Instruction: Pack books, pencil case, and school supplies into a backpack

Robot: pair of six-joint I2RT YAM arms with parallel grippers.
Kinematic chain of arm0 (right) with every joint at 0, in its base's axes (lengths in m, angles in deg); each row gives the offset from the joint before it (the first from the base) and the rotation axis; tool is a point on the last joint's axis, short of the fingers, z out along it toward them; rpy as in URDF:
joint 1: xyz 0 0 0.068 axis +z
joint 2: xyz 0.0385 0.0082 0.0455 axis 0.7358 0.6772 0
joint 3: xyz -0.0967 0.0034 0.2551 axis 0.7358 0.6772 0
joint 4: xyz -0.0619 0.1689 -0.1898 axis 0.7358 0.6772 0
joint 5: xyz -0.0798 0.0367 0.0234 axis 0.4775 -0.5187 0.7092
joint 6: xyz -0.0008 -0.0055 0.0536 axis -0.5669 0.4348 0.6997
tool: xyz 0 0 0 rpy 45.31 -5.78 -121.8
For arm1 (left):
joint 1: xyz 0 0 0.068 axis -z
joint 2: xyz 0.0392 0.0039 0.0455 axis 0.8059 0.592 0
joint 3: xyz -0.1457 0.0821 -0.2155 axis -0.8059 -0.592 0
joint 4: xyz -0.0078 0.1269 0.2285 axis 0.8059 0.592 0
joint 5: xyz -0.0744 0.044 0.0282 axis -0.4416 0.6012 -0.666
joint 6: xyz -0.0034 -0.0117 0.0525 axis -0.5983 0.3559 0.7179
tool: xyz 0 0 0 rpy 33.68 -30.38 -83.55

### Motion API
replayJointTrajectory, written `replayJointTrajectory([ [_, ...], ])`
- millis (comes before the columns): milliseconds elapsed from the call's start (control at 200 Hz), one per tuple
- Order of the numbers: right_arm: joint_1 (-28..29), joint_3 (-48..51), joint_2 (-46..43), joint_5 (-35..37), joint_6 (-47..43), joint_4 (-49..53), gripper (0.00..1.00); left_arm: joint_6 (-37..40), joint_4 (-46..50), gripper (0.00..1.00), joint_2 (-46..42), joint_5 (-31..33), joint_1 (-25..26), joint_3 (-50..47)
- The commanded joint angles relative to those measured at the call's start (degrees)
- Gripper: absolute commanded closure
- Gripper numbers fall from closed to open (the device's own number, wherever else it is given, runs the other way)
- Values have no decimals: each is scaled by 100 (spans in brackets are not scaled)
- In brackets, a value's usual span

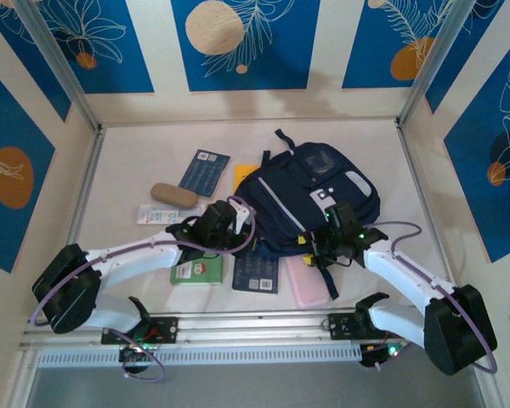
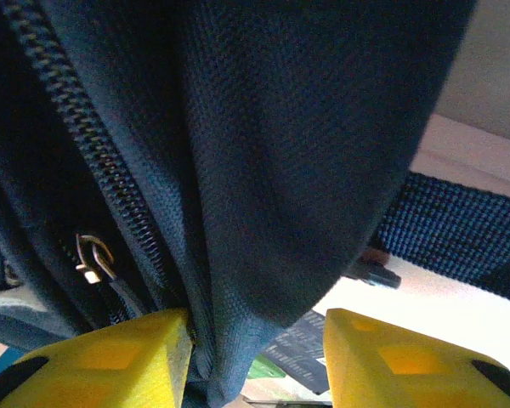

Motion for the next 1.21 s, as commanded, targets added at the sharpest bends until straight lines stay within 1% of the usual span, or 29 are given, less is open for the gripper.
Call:
replayJointTrajectory([
  [0,42,-87,239,202,-103,-397,54,14,64,100,-97,108,50,-40],
  [45,43,-75,328,204,-234,-594,59,16,47,100,-76,124,58,-65],
  [120,51,-158,373,318,-443,-594,71,49,33,100,-41,139,50,-79],
  [180,57,-153,308,421,-540,-634,82,68,21,100,-14,151,45,-77],
  [260,18,-102,160,493,-604,-672,93,77,-5,100,5,196,47,-85],
  [325,-14,-84,25,553,-685,-594,100,77,-22,100,11,258,48,-94],
  [460,-180,-80,-268,539,-865,-269,100,163,75,100,-43,528,37,-103],
  [715,-548,19,-799,202,-1234,174,100,564,417,100,-213,1381,-81,17],
  [840,-865,47,-952,-158,-1482,300,100,772,434,100,-222,1799,-175,62],
  [945,-1122,-93,-951,-446,-1893,506,100,898,459,100,-165,2082,-320,103],
  [1055,-1433,-367,-869,-696,-2458,876,100,1006,487,100,-100,2293,-519,151],
  [1135,-1436,-609,-893,-492,-2804,1232,100,1020,464,100,-31,2323,-714,202],
  [1200,-1435,-737,-868,-481,-3018,1373,100,1026,426,100,52,2248,-857,268],
])
